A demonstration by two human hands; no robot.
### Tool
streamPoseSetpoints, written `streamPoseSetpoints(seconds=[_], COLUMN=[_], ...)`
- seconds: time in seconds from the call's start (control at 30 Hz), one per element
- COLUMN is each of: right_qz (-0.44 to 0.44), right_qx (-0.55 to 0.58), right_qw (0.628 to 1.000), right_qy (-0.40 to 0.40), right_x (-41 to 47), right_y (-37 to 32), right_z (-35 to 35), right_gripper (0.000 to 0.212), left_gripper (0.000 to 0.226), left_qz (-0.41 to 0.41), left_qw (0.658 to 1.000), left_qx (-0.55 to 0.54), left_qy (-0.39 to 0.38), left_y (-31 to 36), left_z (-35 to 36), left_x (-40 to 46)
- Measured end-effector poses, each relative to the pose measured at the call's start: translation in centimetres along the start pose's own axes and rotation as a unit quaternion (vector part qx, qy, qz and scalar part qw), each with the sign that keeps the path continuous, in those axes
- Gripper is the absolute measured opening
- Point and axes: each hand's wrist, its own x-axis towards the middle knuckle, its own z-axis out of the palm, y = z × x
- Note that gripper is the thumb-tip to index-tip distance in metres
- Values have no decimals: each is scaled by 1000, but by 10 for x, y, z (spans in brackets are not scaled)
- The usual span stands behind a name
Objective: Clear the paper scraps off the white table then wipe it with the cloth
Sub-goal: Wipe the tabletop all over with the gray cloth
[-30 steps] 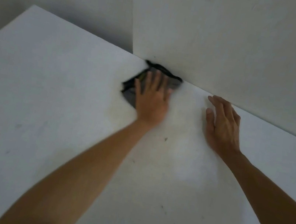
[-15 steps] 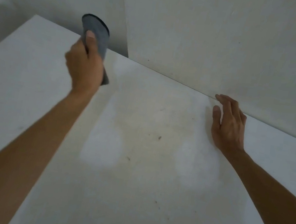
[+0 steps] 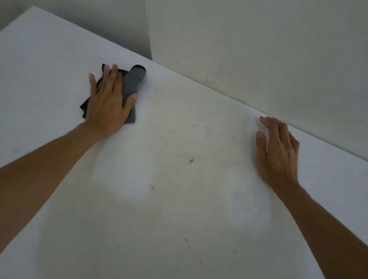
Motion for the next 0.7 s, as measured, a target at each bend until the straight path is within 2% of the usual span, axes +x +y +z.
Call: streamPoseSetpoints(seconds=[0.07, 0.13, 0.2, 0.27, 0.33, 0.4, 0.47, 0.53, 0.6, 0.67, 0.7], right_qz=[4, 10, 19, 26, 26, 21, 17, 14, 14, 14, 13], right_qx=[1, 4, 7, 14, 17, 16, 17, 21, 27, 29, 30], right_qw=[1000, 1000, 1000, 1000, 1000, 1000, 1000, 1000, 999, 999, 999], right_qy=[1, -1, -2, 2, 5, 5, 6, 10, 14, 12, 9], right_x=[-1, -2, -1, -1, -1, 1, 5, 8, 9, 8, 7], right_y=[-1, -4, -6, -7, -7, -6, -4, -5, -6, -7, -7], right_z=[1, 3, 4, 4, 2, -1, -4, -4, -4, -2, -1], right_gripper=[37, 37, 36, 36, 39, 41, 41, 39, 37, 37, 37], left_gripper=[81, 79, 67, 49, 40, 31, 29, 35, 39, 43, 46], left_qz=[-19, -1, 86, 196, 220, 142, 49, -10, -91, -177, -190], left_qw=[1000, 1000, 995, 974, 954, 936, 930, 953, 971, 976, 979], left_qx=[-16, -13, -38, -105, -202, -321, -351, -248, -106, -52, -40], left_qy=[-3, 9, 39, 54, 24, 23, 95, 173, 192, 113, 68], left_y=[28, 66, 118, 177, 215, 218, 193, 151, 115, 104, 110], left_z=[5, 11, 19, 20, 8, -18, -40, -49, -46, -28, -16], left_x=[-3, -12, -29, -57, -79, -77, -56, -17, 20, 39, 41])
